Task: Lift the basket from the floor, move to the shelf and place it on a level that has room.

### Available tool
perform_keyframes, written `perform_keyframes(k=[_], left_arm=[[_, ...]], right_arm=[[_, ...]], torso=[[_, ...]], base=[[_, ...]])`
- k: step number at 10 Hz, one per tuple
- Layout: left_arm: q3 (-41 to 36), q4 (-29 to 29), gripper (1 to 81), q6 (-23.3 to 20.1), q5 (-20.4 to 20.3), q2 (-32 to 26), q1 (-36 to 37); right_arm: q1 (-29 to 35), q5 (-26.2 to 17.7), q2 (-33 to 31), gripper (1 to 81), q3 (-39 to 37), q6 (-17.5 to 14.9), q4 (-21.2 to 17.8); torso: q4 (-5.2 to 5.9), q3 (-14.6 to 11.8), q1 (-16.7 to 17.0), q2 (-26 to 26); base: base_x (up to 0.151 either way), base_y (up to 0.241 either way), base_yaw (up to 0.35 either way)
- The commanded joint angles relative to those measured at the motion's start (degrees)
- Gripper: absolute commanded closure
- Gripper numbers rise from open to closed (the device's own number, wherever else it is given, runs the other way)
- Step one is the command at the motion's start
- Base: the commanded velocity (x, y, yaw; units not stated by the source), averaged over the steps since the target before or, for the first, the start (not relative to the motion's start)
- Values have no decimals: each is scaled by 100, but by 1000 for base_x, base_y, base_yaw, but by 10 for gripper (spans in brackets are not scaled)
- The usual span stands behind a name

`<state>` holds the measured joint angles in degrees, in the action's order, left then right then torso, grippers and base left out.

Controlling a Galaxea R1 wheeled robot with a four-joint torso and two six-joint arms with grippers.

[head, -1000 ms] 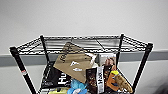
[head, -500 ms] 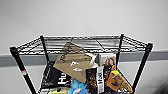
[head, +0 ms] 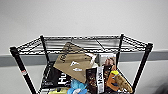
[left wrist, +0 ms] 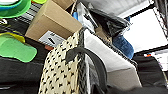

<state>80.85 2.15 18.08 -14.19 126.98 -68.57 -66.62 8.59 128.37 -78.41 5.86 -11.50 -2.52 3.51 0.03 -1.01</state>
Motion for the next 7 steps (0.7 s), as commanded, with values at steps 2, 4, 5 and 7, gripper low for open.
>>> perform_keyframes(k=[2, 4, 5, 7], left_arm=[[-1264, 462, 811, 20, -383, -831, 629], [-1563, 462, 811, 11, -383, -1033, 708], [-1791, 480, 811, 3, -409, -1165, 753], [-2360, 664, 811, 11, -497, -1453, 858]], right_arm=[[803, -86, -748, 811, 1206, 2, 121], [943, -95, -950, 811, 1575, 2, 112], [1005, -95, -1065, 811, 1760, 2, 104], [1102, -95, -1248, 811, 2039, 2, 104]], torso=[[0, 0, -3, 0], [0, 0, -3, 0], [0, 0, -3, 0], [0, 0, -3, 0]], base=[[0, 0, 0], [0, 0, 0], [0, 0, 0], [0, 0, 0]])
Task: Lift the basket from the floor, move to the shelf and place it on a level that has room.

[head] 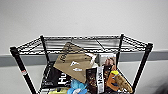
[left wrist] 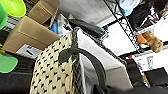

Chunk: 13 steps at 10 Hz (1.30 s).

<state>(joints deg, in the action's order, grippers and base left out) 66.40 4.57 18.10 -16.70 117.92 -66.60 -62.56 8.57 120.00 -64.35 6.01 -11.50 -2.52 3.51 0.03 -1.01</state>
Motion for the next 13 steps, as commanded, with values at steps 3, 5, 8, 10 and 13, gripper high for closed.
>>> perform_keyframes(k=[3, 5, 8, 10, 13], left_arm=[[-1472, 431, 811, 9, -246, -875, 880], [-1824, 422, 811, 9, -246, -1103, 1047], [-2270, 466, 811, 9, -237, -1358, 1188], [-2518, 589, 811, 9, -246, -1481, 1189], [-2790, 598, 811, 9, -272, -1753, 1338]], right_arm=[[854, -84, -712, 811, 1119, -12, 112], [1073, -119, -853, 811, 1444, -12, 77], [1276, -128, -1194, 811, 1996, -12, 60], [1303, -119, -1336, 811, 2227, -12, 69], [1601, -136, -1476, 811, 2489, 41, 42]], torso=[[0, 0, -3, 0], [0, 0, -3, 0], [0, 0, -3, 0], [0, 0, -3, 0], [0, 0, -3, 0]], base=[[0, 0, 0], [0, 0, 0], [0, 0, 0], [0, 0, 0], [0, 0, 0]])
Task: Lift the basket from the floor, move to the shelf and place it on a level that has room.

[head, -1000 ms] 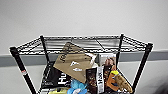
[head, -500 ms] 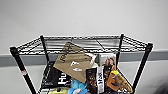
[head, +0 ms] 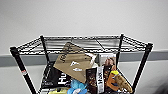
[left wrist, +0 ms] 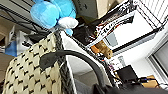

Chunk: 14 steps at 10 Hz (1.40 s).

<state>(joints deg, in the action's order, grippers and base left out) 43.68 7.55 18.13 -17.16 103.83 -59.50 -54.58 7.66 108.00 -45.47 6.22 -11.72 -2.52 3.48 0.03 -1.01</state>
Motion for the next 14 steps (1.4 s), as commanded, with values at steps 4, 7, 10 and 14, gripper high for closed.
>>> perform_keyframes(k=[4, 7, 10, 14], left_arm=[[-895, 239, 811, 33, -200, -660, 1041], [-1274, 89, 811, 59, -147, -968, 1541], [-1643, -245, 811, 59, -120, -1311, 2200], [-1951, -763, 811, 68, 161, -1461, 3035]], right_arm=[[1312, -71, -618, 811, 997, 46, -199], [1716, -89, -803, 811, 1314, 55, -261], [2296, -291, -996, 811, 1533, 55, -630], [3035, -599, -1269, 811, 1788, 55, -1087]], torso=[[0, 2, -3, 0], [0, 0, -3, 0], [0, 0, -3, 0], [0, 0, -3, 0]], base=[[0, 0, 0], [0, 0, 0], [0, 0, 0], [0, 0, 0]])
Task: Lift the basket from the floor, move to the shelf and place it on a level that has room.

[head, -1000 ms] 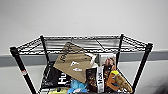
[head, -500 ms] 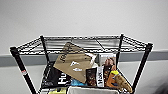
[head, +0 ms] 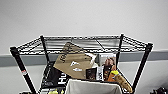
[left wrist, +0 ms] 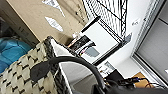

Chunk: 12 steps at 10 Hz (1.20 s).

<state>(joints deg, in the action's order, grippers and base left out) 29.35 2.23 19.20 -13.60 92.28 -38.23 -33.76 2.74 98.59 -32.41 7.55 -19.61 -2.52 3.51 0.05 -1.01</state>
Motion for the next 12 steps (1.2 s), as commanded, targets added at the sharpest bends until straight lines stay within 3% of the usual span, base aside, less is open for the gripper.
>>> perform_keyframes(k=[1, 4, 12], left_arm=[[-605, -362, 811, -48, -74, -358, 1075], [-861, -680, 811, -39, 86, -684, 1663], [-914, -2314, 811, 189, 1457, -930, 4221]], right_arm=[[1128, -177, -389, 811, 535, -78, -411], [1550, -186, -521, 811, 685, -78, -675], [3501, -1064, -908, 811, 764, -78, -1975]], torso=[[0, -2, -5, 0], [0, -2, -5, 0], [0, -2, -5, 0]], base=[[0, 0, 0], [0, 0, 0], [0, 0, 0]])
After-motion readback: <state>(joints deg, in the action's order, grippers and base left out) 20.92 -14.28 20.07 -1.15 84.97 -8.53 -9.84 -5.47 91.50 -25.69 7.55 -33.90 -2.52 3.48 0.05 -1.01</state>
